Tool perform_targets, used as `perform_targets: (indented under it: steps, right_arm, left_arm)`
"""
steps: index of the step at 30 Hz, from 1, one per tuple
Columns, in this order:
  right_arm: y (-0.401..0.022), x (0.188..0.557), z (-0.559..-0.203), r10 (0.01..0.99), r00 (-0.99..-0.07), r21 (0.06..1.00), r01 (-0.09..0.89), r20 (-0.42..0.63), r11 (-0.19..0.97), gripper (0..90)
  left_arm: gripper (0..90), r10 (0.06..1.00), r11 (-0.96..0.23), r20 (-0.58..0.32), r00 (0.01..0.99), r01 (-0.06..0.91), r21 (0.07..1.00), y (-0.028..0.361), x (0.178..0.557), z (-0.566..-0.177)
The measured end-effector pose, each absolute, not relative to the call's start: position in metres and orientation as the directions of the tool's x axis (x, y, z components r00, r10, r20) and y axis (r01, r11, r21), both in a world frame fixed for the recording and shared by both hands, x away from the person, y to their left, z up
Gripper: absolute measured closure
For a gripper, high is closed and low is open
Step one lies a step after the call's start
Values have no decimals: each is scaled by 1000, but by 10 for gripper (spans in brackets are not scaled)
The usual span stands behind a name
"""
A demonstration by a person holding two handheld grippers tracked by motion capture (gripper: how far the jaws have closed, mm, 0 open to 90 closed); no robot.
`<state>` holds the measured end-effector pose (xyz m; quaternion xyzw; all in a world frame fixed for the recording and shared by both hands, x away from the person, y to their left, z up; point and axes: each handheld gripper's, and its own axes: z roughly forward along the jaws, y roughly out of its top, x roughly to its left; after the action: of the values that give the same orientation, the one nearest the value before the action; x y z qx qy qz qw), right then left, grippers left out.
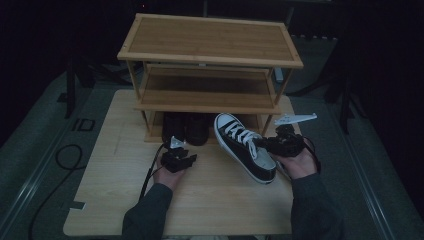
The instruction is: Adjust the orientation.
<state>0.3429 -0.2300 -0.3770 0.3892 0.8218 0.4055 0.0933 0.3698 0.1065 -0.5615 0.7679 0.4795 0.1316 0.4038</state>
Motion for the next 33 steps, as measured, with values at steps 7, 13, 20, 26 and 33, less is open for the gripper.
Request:
perform_targets:
  steps: [7,13,20,26,33]
  right_arm:
    - [-227,341,-373,702,-694,740,554,159,380,880]
    - [-226,340,-371,681,-712,743,548,173,385,880]
    - [-225,343,-367,664,-728,746,537,172,395,880]
    - [-225,345,-362,645,-745,755,520,172,400,880]
    - [-227,348,-352,628,-757,770,507,182,388,880]
  left_arm:
    - [553,843,-215,-184,506,630,747,106,370,-561]
    - [553,843,-215,-184,506,630,747,106,370,-561]
    - [553,843,-214,-186,506,630,747,106,370,-561]
    - [553,842,-214,-186,506,630,746,107,370,-561]
    - [553,842,-215,-185,506,630,746,106,370,-561]
